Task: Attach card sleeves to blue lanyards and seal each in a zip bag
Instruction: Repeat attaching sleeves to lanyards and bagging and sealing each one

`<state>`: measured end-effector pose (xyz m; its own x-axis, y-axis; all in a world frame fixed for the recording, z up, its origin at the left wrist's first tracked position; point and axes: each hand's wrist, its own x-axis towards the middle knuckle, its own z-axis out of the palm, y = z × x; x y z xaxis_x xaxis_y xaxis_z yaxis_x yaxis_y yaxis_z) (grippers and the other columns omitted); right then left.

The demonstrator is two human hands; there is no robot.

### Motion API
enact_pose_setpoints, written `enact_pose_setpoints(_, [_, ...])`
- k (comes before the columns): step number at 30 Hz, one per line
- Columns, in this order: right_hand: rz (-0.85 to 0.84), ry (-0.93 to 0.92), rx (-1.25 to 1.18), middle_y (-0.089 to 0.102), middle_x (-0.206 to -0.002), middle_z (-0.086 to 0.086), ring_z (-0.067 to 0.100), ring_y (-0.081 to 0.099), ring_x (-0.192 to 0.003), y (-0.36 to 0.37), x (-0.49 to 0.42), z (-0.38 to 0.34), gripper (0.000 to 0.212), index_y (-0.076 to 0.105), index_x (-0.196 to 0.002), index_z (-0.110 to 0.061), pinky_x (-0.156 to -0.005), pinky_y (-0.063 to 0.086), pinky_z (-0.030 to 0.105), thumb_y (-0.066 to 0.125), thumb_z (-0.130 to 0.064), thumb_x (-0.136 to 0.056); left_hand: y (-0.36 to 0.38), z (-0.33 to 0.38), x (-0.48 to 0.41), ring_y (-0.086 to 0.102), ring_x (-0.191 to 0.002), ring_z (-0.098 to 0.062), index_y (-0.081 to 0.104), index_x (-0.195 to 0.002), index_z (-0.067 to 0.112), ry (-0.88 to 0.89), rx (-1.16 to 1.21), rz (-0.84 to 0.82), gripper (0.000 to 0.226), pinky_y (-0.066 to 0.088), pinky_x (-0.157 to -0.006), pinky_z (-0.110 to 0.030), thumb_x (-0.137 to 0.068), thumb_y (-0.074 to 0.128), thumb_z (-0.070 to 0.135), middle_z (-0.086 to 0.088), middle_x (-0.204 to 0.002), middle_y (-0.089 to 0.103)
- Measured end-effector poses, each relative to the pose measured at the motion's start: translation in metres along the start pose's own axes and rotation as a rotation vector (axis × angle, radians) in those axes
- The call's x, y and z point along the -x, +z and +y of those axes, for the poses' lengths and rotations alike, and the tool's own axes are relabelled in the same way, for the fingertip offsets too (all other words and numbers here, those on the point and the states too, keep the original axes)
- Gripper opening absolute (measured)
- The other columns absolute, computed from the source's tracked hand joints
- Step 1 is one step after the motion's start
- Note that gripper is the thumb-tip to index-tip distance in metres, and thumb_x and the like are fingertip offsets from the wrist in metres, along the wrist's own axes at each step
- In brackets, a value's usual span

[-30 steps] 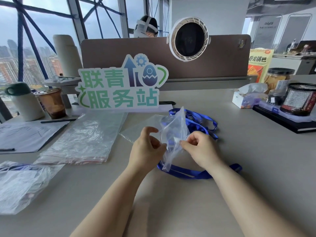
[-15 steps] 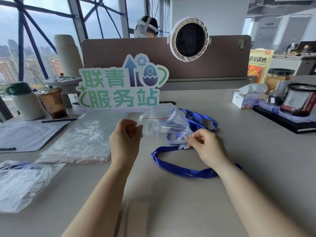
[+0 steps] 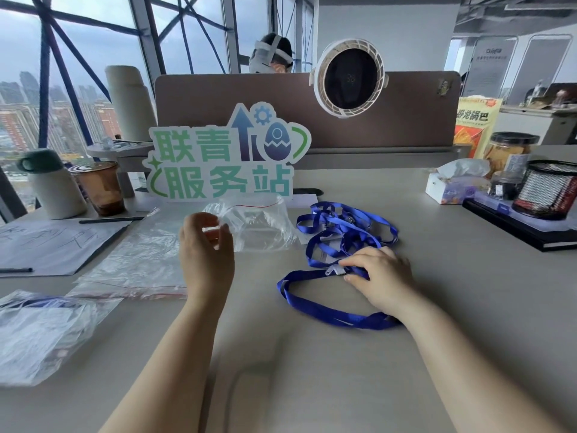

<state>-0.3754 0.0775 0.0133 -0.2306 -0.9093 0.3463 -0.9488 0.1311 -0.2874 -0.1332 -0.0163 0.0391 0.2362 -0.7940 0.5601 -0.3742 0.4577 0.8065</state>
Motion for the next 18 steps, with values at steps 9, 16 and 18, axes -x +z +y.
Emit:
enact_pose_setpoints(9, [0.056,0.038,0.033,0.051,-0.114,-0.013,0.013,0.041,-0.114,0.004,-0.005,0.001,0.014,0.064,-0.097,-0.035,-0.088,0.022,0.026,0.054,-0.042,-0.09,0.005,0.012,0.016,0.037,-0.126,-0.024,0.05,-0.126,0.02,0.21,-0.308,-0.059,0.044,0.03,-0.101,-0.032,-0.085,0.063,0.015,-0.004,-0.136,0.042])
enact_pose_setpoints(16, [0.094,0.041,-0.011,0.053,-0.115,-0.012,0.015,0.043,-0.11,0.002,-0.004,0.003,0.013,0.066,-0.095,-0.027,-0.077,0.017,0.022,0.055,-0.033,-0.091,0.032,0.01,0.038,0.052,-0.111,-0.014,0.062,-0.11,0.028,0.272,-0.254,-0.569,0.021,0.042,-0.089,-0.027,-0.092,0.055,0.022,0.008,-0.12,0.055])
enact_pose_setpoints(18, [0.1,0.049,-0.021,0.054,-0.114,-0.011,0.015,0.043,-0.11,0.0,-0.003,0.004,0.013,0.066,-0.095,-0.026,-0.077,0.018,0.023,0.055,-0.032,-0.091,0.041,0.008,0.038,0.05,-0.116,-0.014,0.06,-0.116,0.029,0.29,-0.325,-0.655,0.024,0.037,-0.092,-0.025,-0.094,0.051,0.028,0.009,-0.124,0.056])
